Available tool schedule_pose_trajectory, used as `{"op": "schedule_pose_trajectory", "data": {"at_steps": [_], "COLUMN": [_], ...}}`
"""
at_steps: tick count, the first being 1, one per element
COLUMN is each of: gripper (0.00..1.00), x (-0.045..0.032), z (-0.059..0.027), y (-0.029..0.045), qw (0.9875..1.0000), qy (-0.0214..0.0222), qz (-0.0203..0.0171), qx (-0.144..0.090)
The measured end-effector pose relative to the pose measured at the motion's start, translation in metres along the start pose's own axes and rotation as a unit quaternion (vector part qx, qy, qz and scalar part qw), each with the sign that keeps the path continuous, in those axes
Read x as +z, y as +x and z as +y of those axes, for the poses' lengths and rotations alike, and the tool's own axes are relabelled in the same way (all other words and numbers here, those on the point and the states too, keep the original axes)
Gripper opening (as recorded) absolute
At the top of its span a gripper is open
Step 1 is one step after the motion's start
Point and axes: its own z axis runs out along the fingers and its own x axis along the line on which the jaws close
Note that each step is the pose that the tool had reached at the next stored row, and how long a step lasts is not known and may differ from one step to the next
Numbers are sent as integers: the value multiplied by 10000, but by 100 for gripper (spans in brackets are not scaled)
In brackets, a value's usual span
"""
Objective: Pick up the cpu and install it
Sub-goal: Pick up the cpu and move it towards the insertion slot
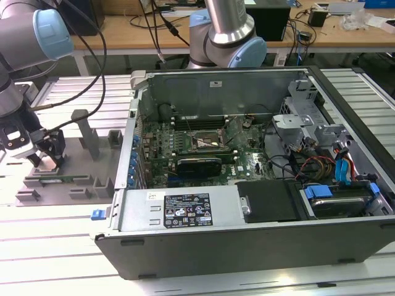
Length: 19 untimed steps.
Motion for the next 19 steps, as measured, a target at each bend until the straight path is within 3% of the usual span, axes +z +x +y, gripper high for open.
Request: {"op": "schedule_pose_trajectory", "data": {"at_steps": [14,19], "gripper": [55,55], "x": [-33,-36], "z": [2,2], "y": [-2,-1], "qw": [10000,10000], "qy": [-10,-53], "qz": [-1,0], "qx": [0,2]}}
